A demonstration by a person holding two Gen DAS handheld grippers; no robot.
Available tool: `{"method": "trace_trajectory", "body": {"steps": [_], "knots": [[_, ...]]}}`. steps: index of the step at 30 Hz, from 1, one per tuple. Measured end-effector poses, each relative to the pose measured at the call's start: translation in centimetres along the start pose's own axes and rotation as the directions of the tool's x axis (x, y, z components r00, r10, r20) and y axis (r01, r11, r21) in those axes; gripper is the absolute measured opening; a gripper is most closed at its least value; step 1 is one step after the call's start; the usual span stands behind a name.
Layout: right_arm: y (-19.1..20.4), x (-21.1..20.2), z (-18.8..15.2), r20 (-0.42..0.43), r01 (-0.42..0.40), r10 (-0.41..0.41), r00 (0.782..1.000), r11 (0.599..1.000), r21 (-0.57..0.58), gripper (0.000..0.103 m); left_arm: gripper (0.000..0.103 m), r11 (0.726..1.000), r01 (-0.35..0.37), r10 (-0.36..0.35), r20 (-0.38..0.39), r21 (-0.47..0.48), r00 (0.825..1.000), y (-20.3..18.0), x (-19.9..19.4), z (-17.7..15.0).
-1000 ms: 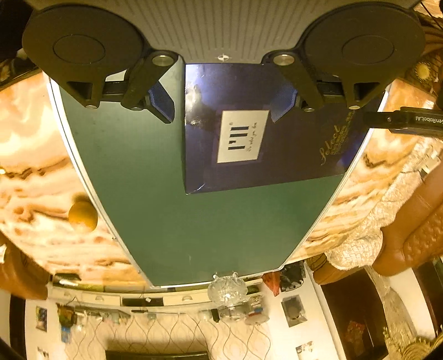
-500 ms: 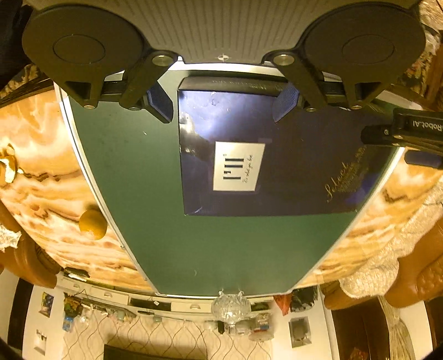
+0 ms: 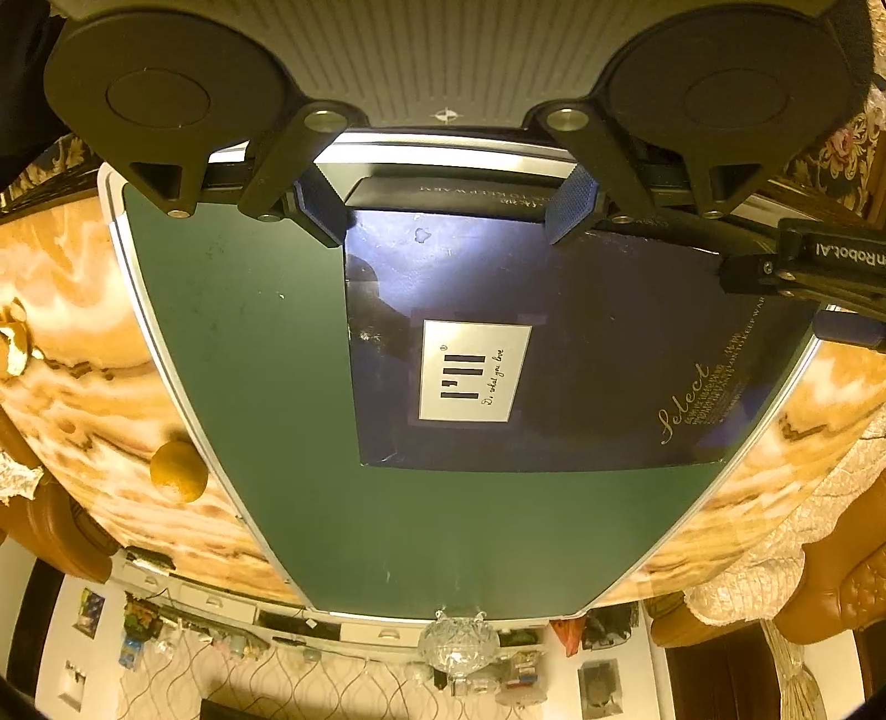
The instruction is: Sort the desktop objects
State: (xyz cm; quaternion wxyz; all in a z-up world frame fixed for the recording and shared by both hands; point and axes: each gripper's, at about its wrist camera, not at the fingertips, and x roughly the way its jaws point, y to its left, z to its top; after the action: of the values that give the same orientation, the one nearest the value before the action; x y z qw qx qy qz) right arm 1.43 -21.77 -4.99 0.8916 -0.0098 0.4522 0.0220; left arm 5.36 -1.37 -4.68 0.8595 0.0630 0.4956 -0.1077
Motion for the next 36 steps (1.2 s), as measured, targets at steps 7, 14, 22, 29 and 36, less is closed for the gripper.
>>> {"method": "trace_trajectory", "body": {"steps": [7, 14, 22, 29, 36], "knots": [[-0.3, -0.4, -0.1, 0.003, -0.018, 0.018, 1.0, 0.999, 0.035, 0.089, 0.098, 0.999, 0.003, -0.004, -0.014, -0.034, 1.0, 0.6, -0.3, -0.1], [0.4, -2.3, -0.1, 0.027, -0.003, 0.002, 1.0, 0.999, 0.041, 0.103, 0.103, 0.995, -0.078, 0.076, -0.023, -0.063, 0.997, 0.7, -2.5, -0.4], [2.2, -4.9, -0.8, 0.03, 0.056, -0.058, 0.998, 0.997, 0.049, 0.103, 0.103, 0.992, -0.111, 0.111, -0.001, -0.063, 0.994, 0.6, -5.7, -2.2], [3.2, -8.1, -2.6, 0.074, 0.054, -0.062, 0.995, 0.993, 0.106, 0.103, 0.103, 0.988, -0.124, 0.126, 0.007, -0.089, 0.992, 0.8, -7.7, -5.0], [3.9, -9.7, -4.9, 0.078, 0.024, -0.035, 0.996, 0.99, 0.141, 0.103, 0.103, 0.983, -0.117, 0.12, 0.011, -0.14, 0.993, 1.3, -9.0, -7.7]]}}
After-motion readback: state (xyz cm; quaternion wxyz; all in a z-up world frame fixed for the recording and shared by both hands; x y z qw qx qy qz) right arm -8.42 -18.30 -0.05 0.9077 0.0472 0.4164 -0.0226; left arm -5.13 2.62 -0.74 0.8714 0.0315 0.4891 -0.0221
